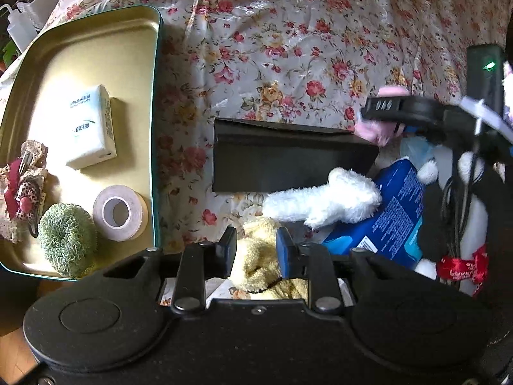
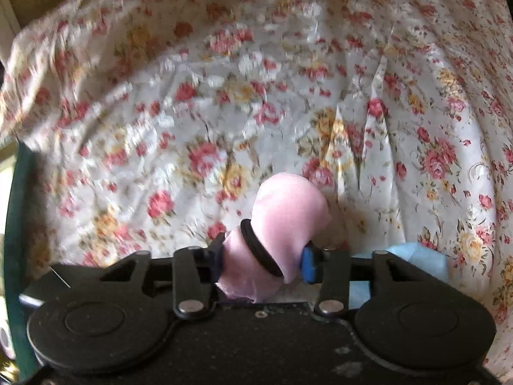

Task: Organize soft objects

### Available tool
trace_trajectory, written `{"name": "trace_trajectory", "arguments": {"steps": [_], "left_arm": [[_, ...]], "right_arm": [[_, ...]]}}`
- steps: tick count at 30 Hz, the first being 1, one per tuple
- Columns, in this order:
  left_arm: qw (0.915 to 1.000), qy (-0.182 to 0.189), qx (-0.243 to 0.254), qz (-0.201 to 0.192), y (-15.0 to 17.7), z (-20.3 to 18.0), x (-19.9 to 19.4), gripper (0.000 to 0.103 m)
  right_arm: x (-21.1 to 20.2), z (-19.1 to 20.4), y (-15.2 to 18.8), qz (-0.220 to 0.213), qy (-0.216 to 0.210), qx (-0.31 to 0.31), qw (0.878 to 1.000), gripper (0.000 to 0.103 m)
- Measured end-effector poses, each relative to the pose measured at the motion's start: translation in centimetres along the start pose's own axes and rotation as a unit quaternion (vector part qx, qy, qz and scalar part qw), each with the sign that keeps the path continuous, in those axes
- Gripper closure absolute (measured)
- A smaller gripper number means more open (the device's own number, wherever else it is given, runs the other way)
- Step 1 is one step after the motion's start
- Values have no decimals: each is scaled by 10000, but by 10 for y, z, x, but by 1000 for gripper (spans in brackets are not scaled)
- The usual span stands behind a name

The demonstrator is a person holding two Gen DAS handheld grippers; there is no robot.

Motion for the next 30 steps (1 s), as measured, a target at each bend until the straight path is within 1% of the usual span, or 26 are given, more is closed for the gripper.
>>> {"name": "trace_trajectory", "arguments": {"steps": [2, 3, 4, 7, 9, 11, 14, 15, 19, 21, 23, 24, 27, 30], "left_arm": [[10000, -8, 42, 52, 4, -1, 3, 59], [10000, -38, 37, 82, 7, -1, 5, 48], [9999, -53, 17, 90, 9, -1, 7, 47], [9998, 61, -31, 198, 15, -3, 12, 47], [9996, 122, -50, 256, 18, -6, 16, 45], [9996, 48, 0, 287, 22, -10, 20, 44], [9989, 0, 132, 450, 29, -19, 31, 43], [9986, -41, 160, 500, 31, -21, 35, 41], [9970, -292, 339, 638, 36, -26, 48, 38], [9965, -317, 326, 705, 38, -25, 52, 38], [9962, -320, 257, 768, 37, -24, 55, 40], [9963, -302, 222, 768, 37, -22, 56, 46], [9972, -223, 188, 691, 33, -20, 50, 54], [9982, -218, 184, 525, 28, -18, 38, 55]], "right_arm": [[-13, -1, -7, -290, -141, 103, 9994, 60], [-20, -2, -11, -421, -231, 176, 9987, 60], [-27, -2, -15, -546, -356, 264, 9975, 60], [-43, -6, -24, -796, -627, 478, 9937, 60], [-47, -10, -29, -877, -695, 580, 9920, 60], [-48, -13, -32, -874, -734, 662, 9913, 60], [-50, -15, -31, -836, -808, 737, 9905, 60], [-49, -13, -30, -832, -816, 729, 9905, 60], [-52, -11, -29, -868, -860, 659, 9903, 59], [-54, -11, -28, -866, -891, 666, 9900, 59], [-54, -12, -28, -850, -919, 683, 9898, 59], [-55, -13, -27, -851, -922, 708, 9896, 59], [-58, -17, -28, -871, -967, 790, 9883, 59], [-62, -21, -30, -926, -1032, 882, 9864, 59]]}}
Point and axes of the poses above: each gripper's, at about its wrist camera, not at the fingertips, and x roughly the way its jaws point, z to its left, y to its underside, the point moved 9 cm from there along x, roughly the way its jaws point, and after that the axes turned 11 degrees about x, right-handed, at the moved point
